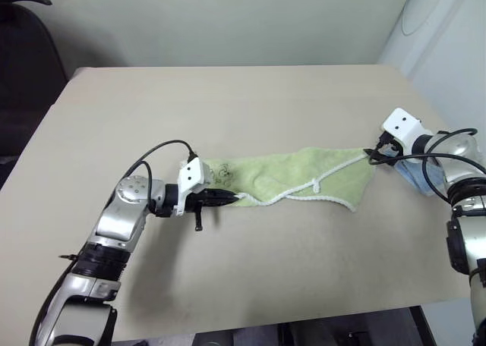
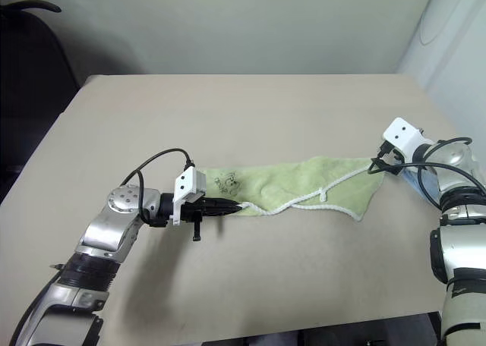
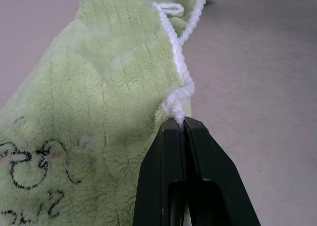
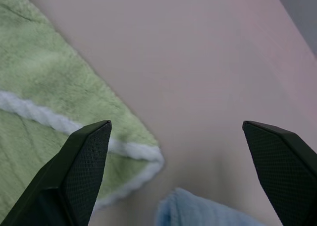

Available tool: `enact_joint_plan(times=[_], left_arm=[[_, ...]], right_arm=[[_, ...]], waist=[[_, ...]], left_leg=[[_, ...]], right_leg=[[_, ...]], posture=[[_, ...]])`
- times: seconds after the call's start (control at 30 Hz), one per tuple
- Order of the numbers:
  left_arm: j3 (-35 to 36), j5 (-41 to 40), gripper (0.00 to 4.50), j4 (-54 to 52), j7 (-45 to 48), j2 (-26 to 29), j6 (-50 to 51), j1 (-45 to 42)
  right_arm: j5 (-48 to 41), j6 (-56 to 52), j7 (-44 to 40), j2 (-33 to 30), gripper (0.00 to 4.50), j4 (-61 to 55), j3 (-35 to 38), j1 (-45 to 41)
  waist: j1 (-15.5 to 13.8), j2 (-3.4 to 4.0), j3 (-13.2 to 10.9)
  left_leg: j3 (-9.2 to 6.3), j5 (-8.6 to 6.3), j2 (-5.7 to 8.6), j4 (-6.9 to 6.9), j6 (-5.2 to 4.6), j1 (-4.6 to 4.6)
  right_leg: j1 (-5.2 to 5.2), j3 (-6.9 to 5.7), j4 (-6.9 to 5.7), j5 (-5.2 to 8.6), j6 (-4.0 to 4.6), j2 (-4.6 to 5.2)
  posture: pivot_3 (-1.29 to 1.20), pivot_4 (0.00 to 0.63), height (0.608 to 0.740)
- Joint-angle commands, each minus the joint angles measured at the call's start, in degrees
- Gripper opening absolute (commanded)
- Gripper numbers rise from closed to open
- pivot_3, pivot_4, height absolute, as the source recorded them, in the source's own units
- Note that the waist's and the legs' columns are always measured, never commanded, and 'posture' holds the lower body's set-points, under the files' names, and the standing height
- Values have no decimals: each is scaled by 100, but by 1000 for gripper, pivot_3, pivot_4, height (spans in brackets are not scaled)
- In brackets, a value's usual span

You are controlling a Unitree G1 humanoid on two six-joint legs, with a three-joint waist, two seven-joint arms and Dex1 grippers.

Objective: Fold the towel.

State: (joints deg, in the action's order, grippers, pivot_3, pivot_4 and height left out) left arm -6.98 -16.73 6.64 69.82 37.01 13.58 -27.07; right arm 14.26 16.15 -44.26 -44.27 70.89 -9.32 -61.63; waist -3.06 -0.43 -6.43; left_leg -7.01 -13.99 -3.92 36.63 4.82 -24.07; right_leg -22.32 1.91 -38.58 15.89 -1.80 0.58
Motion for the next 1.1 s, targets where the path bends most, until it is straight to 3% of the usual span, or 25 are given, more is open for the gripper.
enact_joint_plan(times=[0.03,0.23,0.9,1.0,1.1], left_arm=[[175,-158,24,-235,-69,-19,58,47],[249,-226,24,-201,-132,2,85,19],[332,-319,24,-460,-133,141,226,247],[310,-304,0,-494,-148,141,224,261],[302,-296,0,-542,-166,139,228,297]], right_arm=[[263,130,175,-108,4500,130,-125,-121],[665,149,442,-90,4500,313,-332,-203],[669,-278,711,425,4500,563,-178,-392],[684,-366,657,481,3900,584,-180,-402],[682,-451,582,523,2841,605,-172,-386]], waist=[[0,0,0],[6,0,0],[41,0,0],[44,0,0],[44,0,0]], left_leg=[[0,0,0,0,0,0],[5,0,0,-1,0,0],[9,-1,1,-3,0,0],[9,-1,1,-3,0,0],[9,-1,2,-3,0,0]], right_leg=[[-1,0,-1,0,0,1],[-7,3,-8,0,0,4],[-13,5,-14,0,1,7],[-13,6,-14,0,1,7],[-14,6,-14,0,1,7]], posture=[[0,150,740],[0,150,740],[0,150,740],[0,150,740],[0,150,740]])
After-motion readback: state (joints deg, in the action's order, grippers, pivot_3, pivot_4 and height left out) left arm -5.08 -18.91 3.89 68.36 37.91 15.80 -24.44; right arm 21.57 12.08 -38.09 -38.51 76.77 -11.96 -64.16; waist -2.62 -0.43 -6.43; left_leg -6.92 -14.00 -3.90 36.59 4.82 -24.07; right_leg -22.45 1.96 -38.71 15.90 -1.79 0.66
